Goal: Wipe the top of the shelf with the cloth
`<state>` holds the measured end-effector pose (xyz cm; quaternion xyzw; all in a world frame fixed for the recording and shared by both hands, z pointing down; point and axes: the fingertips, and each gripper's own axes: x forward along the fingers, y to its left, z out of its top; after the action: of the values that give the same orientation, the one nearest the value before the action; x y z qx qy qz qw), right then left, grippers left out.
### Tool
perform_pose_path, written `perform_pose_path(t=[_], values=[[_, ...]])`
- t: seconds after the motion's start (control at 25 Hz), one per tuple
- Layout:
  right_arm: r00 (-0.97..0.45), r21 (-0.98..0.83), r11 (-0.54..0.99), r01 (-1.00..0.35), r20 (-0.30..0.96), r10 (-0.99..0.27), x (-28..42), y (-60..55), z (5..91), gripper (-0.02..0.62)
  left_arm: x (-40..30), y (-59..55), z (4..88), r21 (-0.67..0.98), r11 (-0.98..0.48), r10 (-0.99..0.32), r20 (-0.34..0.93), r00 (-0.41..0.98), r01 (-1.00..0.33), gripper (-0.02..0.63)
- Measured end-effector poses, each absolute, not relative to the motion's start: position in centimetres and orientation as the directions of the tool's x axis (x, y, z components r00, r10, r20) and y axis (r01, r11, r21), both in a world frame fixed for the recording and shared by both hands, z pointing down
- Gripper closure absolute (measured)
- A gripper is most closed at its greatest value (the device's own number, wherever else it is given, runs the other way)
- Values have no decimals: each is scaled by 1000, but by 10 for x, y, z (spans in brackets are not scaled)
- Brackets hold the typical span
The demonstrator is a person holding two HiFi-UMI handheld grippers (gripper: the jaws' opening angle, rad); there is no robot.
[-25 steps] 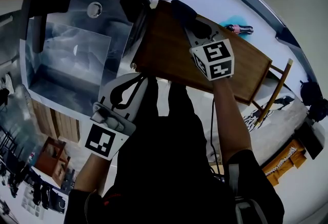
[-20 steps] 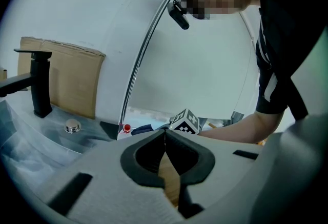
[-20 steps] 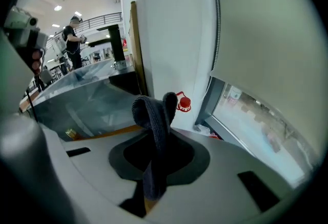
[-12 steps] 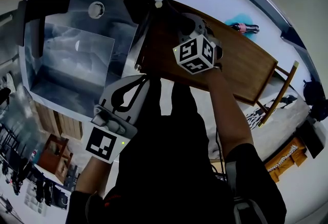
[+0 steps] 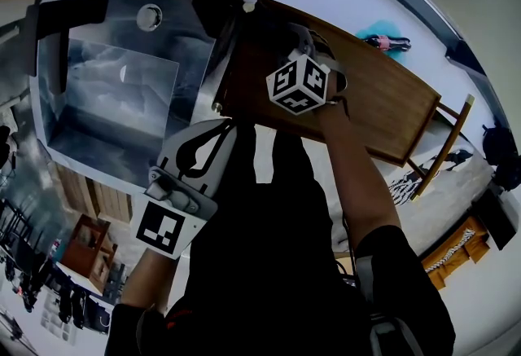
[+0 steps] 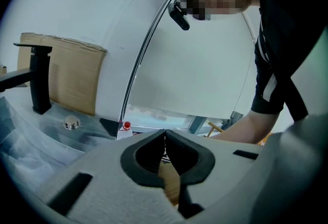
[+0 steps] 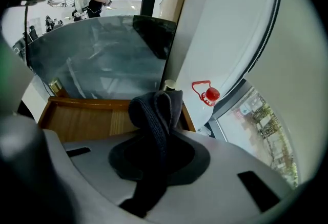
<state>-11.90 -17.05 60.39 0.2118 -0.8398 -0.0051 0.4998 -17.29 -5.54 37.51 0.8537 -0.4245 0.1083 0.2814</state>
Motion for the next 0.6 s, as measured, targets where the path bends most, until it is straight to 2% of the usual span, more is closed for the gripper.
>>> perform_pose_path(t=[0.6], values=[[-370,195,888,-417,856,-362,-65,-167,607,546,-132,-57,367,383,-528,-637,411,652,-758,584]])
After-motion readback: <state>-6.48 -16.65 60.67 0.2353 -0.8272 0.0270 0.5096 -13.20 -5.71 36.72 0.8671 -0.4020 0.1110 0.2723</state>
